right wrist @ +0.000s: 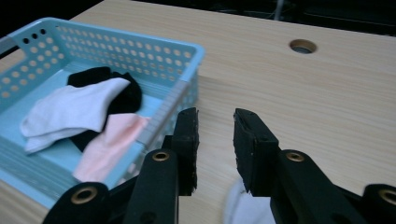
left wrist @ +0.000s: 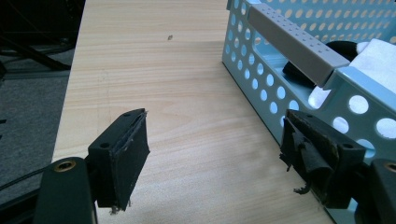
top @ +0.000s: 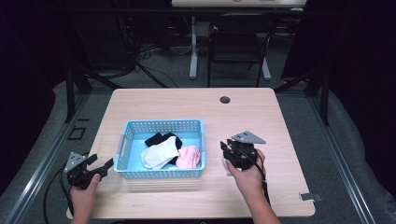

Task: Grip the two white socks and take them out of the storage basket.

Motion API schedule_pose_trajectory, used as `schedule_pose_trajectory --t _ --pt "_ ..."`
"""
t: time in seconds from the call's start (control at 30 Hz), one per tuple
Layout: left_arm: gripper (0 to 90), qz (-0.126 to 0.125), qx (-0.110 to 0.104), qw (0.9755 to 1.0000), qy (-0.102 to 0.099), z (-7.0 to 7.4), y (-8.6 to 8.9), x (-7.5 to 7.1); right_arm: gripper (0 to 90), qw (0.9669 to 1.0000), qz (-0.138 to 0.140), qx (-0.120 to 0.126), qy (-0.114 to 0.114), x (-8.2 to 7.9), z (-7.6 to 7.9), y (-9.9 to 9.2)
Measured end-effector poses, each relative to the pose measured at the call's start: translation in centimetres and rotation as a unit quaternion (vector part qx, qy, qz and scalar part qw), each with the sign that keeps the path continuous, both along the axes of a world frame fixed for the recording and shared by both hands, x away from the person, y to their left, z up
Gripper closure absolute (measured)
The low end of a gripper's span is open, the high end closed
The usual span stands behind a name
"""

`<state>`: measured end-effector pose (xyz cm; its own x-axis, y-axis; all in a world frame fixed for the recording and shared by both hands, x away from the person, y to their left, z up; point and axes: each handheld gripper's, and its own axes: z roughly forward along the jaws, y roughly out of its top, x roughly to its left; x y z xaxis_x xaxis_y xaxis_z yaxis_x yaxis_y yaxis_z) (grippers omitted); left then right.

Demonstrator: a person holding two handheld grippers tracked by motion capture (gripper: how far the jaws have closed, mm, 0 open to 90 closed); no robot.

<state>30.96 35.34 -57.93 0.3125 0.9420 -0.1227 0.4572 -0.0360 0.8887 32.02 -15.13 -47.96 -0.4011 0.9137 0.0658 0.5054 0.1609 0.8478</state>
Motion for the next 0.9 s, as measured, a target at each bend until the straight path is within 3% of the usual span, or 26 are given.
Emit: schedule_pose_trajectory --t 0.2,0.37,0.4,0.67,0.9 --pt "23.1 -0.001 0.0 1.0 0.0 0.0 0.0 0.0 71.6 0.9984 0.051 0.0 0.023 1.9 0.9 4.6" --pt "23.2 -0.001 0.001 1.0 0.001 0.0 0.0 0.0 71.2 0.9967 0.072 -0.006 0.036 3.2 1.1 7.4" --pt "23.1 -0.001 0.001 1.0 0.001 0.0 0.0 0.0 70.9 0.9951 0.084 -0.019 0.048 3.8 0.9 8.5" --pt "23.2 -0.002 -0.001 1.0 0.0 0.0 0.1 0.0 69.7 0.9914 0.097 -0.034 0.081 5.6 -0.2 12.2" --pt "23.1 -0.002 -0.003 1.0 -0.002 0.0 0.1 0.1 69.4 0.9863 0.098 -0.035 0.128 7.5 -1.1 14.3"
